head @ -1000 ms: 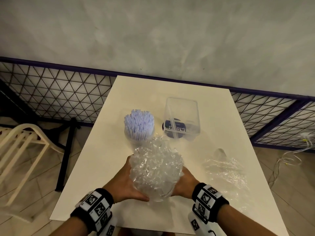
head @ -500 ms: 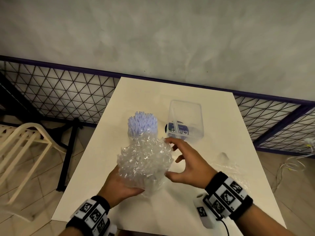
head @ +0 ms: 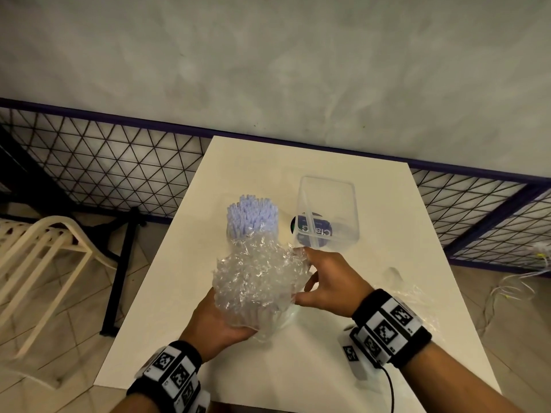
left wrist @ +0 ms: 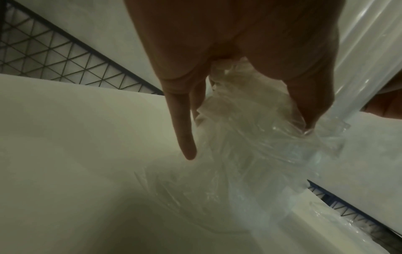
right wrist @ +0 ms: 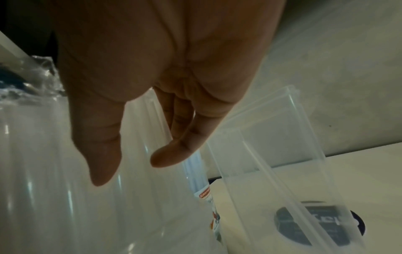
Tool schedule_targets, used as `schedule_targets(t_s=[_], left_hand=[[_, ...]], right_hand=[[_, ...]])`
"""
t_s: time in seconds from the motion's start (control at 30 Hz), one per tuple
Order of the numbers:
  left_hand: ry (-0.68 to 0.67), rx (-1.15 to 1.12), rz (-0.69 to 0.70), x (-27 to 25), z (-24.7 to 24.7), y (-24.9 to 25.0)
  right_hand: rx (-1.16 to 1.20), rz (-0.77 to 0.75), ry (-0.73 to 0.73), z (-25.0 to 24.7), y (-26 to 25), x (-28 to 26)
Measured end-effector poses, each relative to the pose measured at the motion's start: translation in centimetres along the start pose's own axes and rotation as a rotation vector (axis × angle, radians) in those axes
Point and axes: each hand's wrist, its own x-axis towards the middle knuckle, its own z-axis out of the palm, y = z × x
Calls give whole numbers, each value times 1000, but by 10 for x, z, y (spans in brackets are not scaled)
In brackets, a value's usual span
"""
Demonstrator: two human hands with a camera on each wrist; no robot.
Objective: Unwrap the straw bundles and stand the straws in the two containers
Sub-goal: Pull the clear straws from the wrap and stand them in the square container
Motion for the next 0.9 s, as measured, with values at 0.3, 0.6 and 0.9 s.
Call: schedule_targets(t_s=[0.3,0.6,0.9], left_hand=[[9,59,10,-2,4,5],[1,139,30,-1,1,3],[5,155,29,2,3,3]], right_hand=[[58,-20,167,-11,-2,-1],[45,-49,164,-15,-4,0],[60,-82,262,-42,-36,2]])
